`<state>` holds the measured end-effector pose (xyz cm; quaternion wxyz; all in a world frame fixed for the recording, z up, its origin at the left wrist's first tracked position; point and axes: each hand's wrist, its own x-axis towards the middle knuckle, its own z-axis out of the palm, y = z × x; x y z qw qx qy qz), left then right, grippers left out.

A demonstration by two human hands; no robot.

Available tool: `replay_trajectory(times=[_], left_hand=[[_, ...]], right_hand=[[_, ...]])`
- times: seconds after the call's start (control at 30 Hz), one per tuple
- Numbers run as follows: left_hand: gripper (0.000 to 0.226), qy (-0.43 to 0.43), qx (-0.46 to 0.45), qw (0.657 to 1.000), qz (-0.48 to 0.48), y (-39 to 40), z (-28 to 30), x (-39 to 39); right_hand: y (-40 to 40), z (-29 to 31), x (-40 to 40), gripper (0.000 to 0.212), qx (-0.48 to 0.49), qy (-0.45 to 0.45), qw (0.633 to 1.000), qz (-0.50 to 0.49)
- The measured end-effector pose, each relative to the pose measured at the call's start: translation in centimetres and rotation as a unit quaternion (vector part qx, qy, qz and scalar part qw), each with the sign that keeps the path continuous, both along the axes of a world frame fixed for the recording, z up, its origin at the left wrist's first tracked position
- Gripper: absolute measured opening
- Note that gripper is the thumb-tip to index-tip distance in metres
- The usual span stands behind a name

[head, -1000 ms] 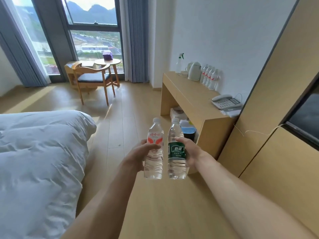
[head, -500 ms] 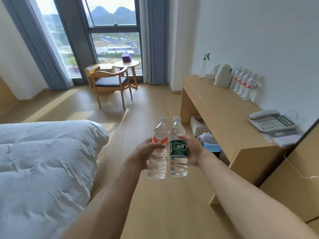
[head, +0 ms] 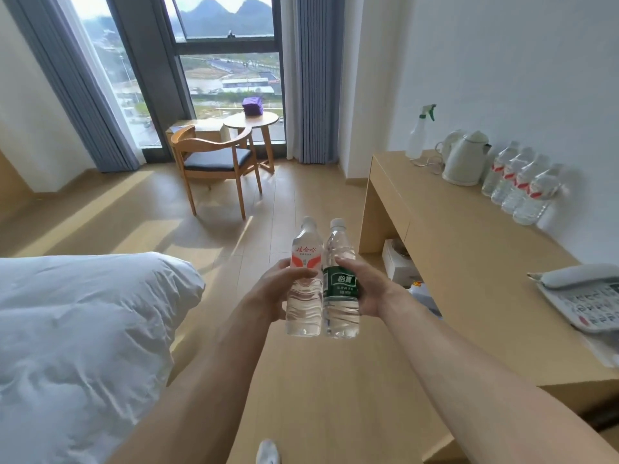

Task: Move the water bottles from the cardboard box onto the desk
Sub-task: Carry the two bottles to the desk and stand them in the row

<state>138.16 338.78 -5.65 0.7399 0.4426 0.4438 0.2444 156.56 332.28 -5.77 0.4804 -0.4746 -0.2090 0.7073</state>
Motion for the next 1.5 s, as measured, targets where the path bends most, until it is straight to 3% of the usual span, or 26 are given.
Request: replay_trajectory(times=[0.3, 0.53, 0.77, 0.9, 0.97, 1.23, 1.37, 1.5], left_hand=[[0.046, -0.028, -0.014, 0.992, -0.118, 15.6, -0.5, 10.7], [0.028, -0.060, 0.004, 0.971, -0.232, 26.2, 1.4, 20.2], [0.042, -0.042, -0.024, 0.952, -0.301, 30.0, 1.0, 29.8], [0.029, -0.035, -0.058, 0.940, -0.333, 30.9, 0.5, 35.9], [0.040, -0.029, -0.072, 0.938, -0.338, 31.4, 0.4, 39.2], [0.079, 0.021, 0.012, 0.931, -0.364, 33.0, -0.3, 53.0], [0.071, 0.052, 0.036, 0.911, -0.408, 32.4, -0.8, 58.6], [0.076, 0.036, 0.037, 0.894, -0.445, 30.4, -1.4, 63.1]], right_hand=[[12.4, -0.6, 9.6, 0.052, -0.011, -0.041, 0.995, -0.091], [20.0, 1.2, 16.3, 0.047, -0.003, -0.030, 0.979, -0.203], [21.6, 0.7, 23.6, 0.047, -0.040, -0.079, 0.951, -0.297], [22.0, -0.4, 28.6, 0.050, -0.051, -0.072, 0.938, -0.336], [22.3, -1.0, 31.4, 0.050, -0.054, -0.066, 0.931, -0.354], [23.2, -2.6, 43.2, 0.035, -0.068, -0.088, 0.917, -0.383], [21.7, -3.0, 47.6, 0.032, -0.055, -0.097, 0.908, -0.404], [19.1, -3.7, 50.5, 0.046, -0.023, -0.090, 0.884, -0.459]])
